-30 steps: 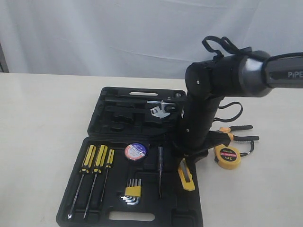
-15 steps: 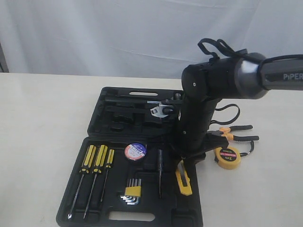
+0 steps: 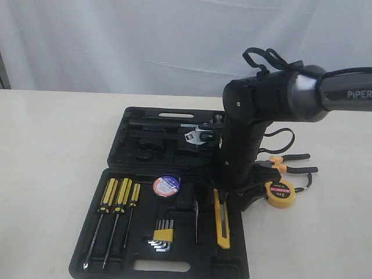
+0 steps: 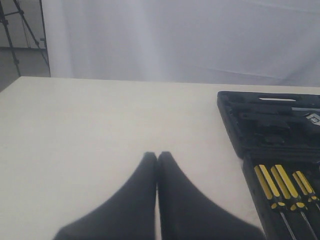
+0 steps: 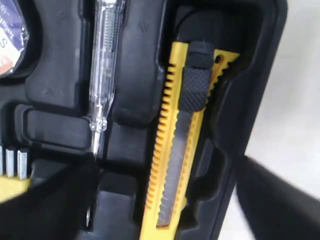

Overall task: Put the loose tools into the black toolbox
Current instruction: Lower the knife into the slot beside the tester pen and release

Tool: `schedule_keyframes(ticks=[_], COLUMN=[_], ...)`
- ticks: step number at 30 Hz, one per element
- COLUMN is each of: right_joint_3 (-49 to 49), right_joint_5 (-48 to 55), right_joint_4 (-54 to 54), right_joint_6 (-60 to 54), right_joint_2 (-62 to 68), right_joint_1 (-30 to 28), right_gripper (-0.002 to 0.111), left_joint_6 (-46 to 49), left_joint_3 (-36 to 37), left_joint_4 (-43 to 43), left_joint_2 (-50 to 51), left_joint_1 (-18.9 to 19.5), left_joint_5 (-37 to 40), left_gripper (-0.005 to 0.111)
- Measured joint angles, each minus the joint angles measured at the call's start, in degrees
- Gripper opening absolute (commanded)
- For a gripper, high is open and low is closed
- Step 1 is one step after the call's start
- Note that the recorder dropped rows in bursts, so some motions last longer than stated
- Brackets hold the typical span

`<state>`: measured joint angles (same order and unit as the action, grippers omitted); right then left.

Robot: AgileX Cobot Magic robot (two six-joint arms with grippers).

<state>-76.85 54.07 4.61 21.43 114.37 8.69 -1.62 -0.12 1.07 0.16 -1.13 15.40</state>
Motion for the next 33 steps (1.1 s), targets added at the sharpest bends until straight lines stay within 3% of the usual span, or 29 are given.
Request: schedule_keyframes(ticks=[11, 14, 19, 33], right_joint_3=[0.00, -0.34, -1.34, -1.58], right_joint_5=[0.00, 0.27, 2.04, 3.57], right_joint_4=[0.00, -0.15, -0.15, 0.81], right_joint_6=[0.09, -0.36, -3.98, -8.91], right_joint_2=[0.00, 0.00, 0.00, 1.46], right_joint_1=[0.00, 0.00, 0.00, 0.00], right_gripper=[0.086, 0.063, -0.001, -0.001], left_joint_6=[0.00, 0.00, 0.00, 0.00], left_joint_3=[0.00, 0.00, 0.00, 0.00], left_joint_4=[0.00, 0.00, 0.00, 0.00], left_joint_2=[0.00, 0.00, 0.00, 0.00], left_joint_1=[0.00, 0.00, 0.00, 0.00], left_joint_5=[0.00, 0.00, 0.00, 0.00], left_gripper=[0.000, 0.000, 0.000, 0.000])
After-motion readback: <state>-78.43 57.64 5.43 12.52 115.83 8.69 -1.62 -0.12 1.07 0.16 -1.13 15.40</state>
